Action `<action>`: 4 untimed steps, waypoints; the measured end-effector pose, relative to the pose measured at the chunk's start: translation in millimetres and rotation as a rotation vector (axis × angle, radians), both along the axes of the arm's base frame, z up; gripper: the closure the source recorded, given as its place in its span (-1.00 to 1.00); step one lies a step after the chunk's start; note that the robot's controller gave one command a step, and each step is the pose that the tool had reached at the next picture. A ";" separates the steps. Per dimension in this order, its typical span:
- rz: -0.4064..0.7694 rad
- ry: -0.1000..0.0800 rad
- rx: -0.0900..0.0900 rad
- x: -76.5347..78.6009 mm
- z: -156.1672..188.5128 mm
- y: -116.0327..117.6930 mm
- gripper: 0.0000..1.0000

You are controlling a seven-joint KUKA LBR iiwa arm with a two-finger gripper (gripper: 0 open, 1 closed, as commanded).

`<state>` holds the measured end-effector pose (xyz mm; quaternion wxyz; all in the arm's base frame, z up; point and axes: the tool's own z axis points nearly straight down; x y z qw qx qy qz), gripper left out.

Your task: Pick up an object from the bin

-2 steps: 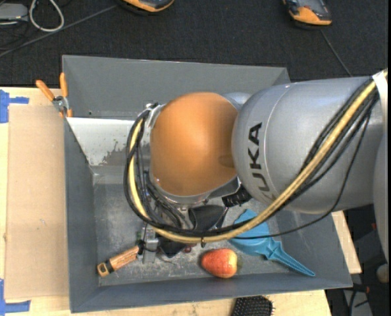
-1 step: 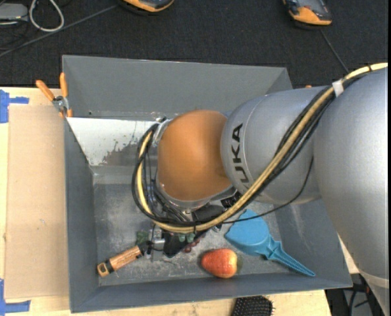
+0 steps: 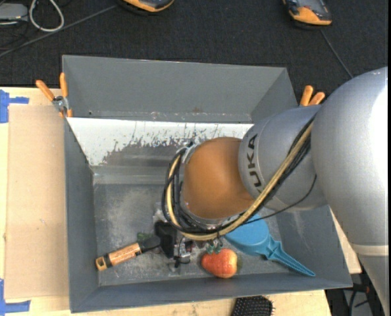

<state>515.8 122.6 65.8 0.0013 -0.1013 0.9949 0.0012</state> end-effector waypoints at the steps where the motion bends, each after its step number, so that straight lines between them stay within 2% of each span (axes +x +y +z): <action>1: -0.157 0.002 0.001 5.5 3.5 9.1 -1.00; 2: -0.028 -0.002 0.001 2.0 2.5 3.5 -1.00; 3: -0.118 0.000 0.001 5.0 2.8 7.4 1.00; 4: -0.118 0.000 0.001 5.0 2.8 7.3 1.00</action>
Offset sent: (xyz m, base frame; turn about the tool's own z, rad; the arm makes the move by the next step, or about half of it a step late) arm 0.0016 0.0032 0.0026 0.0292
